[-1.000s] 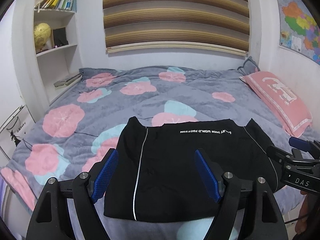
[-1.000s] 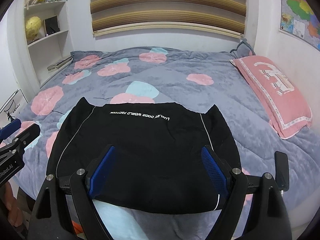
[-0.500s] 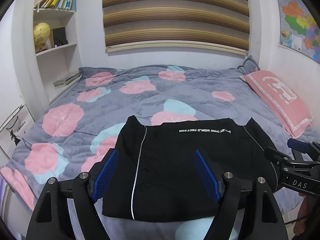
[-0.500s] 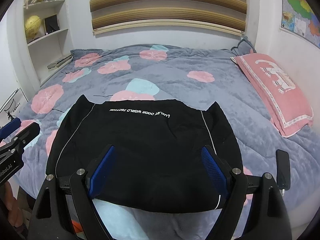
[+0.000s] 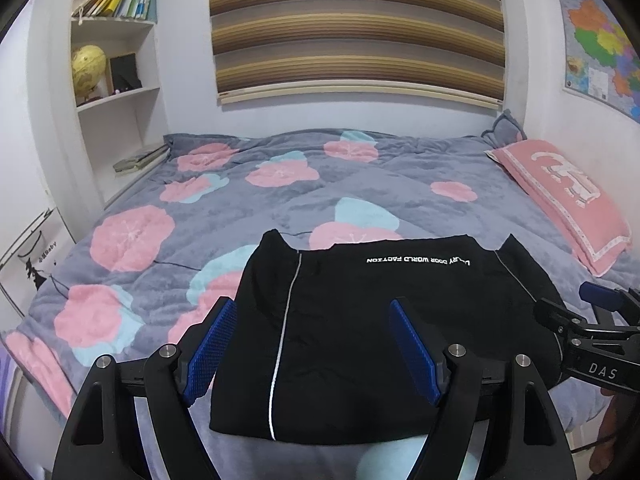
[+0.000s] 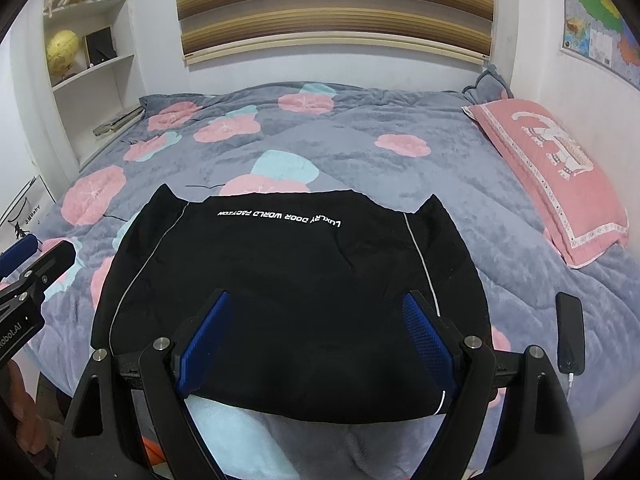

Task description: Fold large clothes

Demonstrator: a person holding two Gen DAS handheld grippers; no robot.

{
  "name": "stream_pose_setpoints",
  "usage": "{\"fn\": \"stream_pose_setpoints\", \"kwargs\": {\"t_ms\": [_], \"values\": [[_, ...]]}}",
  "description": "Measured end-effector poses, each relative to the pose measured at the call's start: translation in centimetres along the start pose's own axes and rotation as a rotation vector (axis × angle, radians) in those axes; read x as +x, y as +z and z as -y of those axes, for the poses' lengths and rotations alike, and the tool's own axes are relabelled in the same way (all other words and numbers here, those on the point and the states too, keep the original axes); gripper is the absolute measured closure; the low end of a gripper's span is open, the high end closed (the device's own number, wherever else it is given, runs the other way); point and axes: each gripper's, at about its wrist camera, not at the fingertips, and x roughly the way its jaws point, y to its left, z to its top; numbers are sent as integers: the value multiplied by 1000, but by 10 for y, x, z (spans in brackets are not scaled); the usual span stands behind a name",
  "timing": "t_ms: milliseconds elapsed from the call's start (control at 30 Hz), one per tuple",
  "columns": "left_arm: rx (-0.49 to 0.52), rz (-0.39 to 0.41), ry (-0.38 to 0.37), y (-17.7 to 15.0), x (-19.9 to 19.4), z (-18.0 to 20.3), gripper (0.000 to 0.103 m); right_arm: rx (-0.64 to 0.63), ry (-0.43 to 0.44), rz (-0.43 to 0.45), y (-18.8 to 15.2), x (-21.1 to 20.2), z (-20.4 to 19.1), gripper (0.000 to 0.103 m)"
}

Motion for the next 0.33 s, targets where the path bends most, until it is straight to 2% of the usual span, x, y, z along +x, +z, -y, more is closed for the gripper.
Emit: {"fn": "stream_pose_setpoints", "kwargs": {"t_ms": [167, 333], "values": [[-1, 0, -3, 0, 2, -1, 23, -6, 0, -8, -2, 3, -1, 15], [11, 53, 42, -2, -1, -2, 23, -8, -1, -13, -2, 5, -1, 15]]}}
